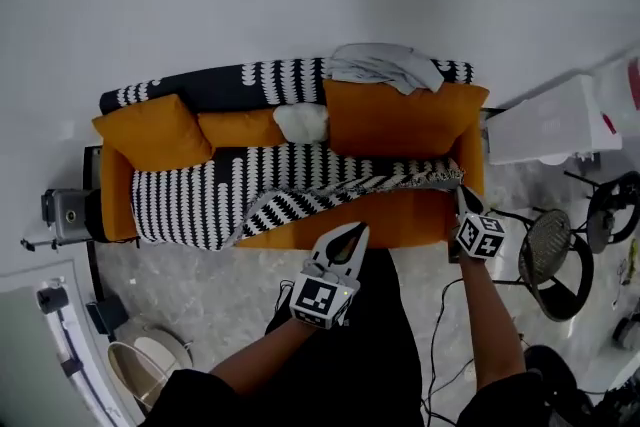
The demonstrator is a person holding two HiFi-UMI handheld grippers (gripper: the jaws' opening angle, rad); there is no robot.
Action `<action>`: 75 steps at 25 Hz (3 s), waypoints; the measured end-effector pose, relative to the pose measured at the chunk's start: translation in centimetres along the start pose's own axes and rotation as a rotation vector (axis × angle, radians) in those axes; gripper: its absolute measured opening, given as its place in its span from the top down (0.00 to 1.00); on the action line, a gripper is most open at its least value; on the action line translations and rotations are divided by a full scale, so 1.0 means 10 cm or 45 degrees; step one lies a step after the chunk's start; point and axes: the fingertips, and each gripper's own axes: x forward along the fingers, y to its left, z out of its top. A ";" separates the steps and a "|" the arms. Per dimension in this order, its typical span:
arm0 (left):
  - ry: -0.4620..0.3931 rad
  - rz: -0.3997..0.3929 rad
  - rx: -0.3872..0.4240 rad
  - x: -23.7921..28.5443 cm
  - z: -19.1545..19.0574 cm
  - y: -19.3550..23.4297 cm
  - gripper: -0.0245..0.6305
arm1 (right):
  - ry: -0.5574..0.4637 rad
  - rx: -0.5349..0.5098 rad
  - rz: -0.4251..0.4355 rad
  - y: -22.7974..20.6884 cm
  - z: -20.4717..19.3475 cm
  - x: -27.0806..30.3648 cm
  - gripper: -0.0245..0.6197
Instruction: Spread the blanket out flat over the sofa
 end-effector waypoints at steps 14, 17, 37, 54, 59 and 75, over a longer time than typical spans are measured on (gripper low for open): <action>0.271 -0.094 0.084 0.12 -0.98 -1.27 0.95 | 0.149 0.589 -0.378 -1.91 -2.54 -1.07 0.90; 0.331 -0.049 0.048 0.19 -1.34 -1.60 0.95 | 0.253 0.577 -0.334 -2.12 -3.09 -0.93 0.90; 0.440 0.058 -0.154 0.49 -2.86 -2.04 0.95 | 0.511 0.725 -0.538 -3.18 -5.48 0.44 0.90; 0.122 0.277 -0.227 -0.13 -1.44 -1.82 0.95 | 0.283 0.092 0.070 -1.40 -2.77 -0.95 0.68; -0.018 0.396 -0.137 -0.77 -0.95 -1.36 0.95 | 0.043 -0.049 0.288 -0.03 -1.45 -1.39 0.69; -0.288 0.498 0.003 -2.97 0.40 0.63 0.95 | -0.363 -0.379 0.642 4.40 0.19 -2.27 0.90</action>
